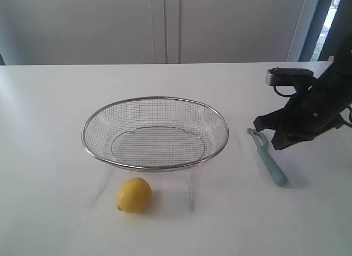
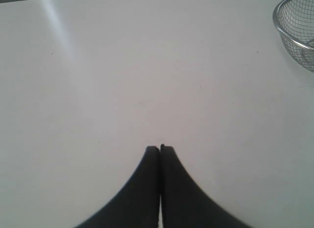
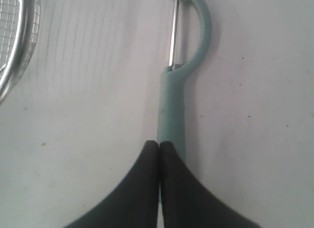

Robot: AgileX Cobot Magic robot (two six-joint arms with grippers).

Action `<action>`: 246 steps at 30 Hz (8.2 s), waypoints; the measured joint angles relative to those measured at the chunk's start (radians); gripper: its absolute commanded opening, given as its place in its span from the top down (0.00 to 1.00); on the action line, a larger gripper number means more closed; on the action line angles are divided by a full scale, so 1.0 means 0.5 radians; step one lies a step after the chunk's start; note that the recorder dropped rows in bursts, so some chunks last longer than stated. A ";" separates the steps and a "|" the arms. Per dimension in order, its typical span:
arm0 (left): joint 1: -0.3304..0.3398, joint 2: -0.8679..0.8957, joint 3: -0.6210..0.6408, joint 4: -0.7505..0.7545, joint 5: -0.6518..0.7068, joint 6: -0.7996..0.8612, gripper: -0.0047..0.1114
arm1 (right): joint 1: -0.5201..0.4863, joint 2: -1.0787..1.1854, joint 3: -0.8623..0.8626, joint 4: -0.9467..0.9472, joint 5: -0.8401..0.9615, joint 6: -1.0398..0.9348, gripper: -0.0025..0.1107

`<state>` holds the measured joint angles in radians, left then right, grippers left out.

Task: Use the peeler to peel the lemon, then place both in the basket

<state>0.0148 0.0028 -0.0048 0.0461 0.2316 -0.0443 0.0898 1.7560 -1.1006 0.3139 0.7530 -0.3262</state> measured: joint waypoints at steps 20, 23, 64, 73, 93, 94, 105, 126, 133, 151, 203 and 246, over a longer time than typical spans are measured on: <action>0.000 0.000 0.000 0.000 0.000 0.000 0.95 | 0.009 0.152 -0.011 0.000 -0.007 0.000 0.63; 0.000 0.000 0.000 0.000 0.000 0.000 0.95 | 0.026 0.184 -0.011 0.000 -0.034 0.000 0.63; 0.000 0.000 0.000 0.000 0.000 0.000 0.95 | 0.160 0.306 -0.011 -0.340 -0.164 0.257 0.64; 0.000 0.000 0.000 0.000 0.000 0.000 0.95 | 0.160 0.306 -0.011 -0.340 -0.149 0.262 0.98; 0.000 0.000 0.000 0.000 0.000 0.000 0.95 | 0.160 0.063 -0.066 -0.348 -0.049 0.285 0.98; 0.000 0.000 0.000 0.000 0.000 0.000 0.95 | 0.160 0.040 -0.066 -0.348 -0.038 0.285 0.98; 0.000 0.000 0.000 0.000 0.000 0.000 0.95 | 0.160 -0.200 -0.066 -0.350 0.060 0.285 0.98; 0.000 0.000 0.000 0.000 0.000 0.000 0.95 | 0.199 -0.716 0.152 -0.265 0.138 0.288 0.98; 0.000 0.000 0.000 0.000 0.000 0.000 0.95 | 0.311 -0.786 0.152 -0.265 0.162 0.288 0.98; 0.000 0.000 0.000 0.000 -0.383 0.000 0.95 | 0.316 -0.786 0.152 -0.265 0.158 0.288 0.98; 0.000 0.053 -0.511 0.000 -0.300 0.000 0.96 | 0.316 -0.786 0.152 -0.269 0.158 0.285 0.98; 0.000 0.389 -1.047 0.000 0.532 -0.004 0.96 | 0.316 -0.786 0.152 -0.269 0.158 0.285 0.98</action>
<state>0.0148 0.1973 -0.5284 0.0461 0.4977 -0.0461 0.2475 1.3630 -1.0246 0.1794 0.8321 -0.1840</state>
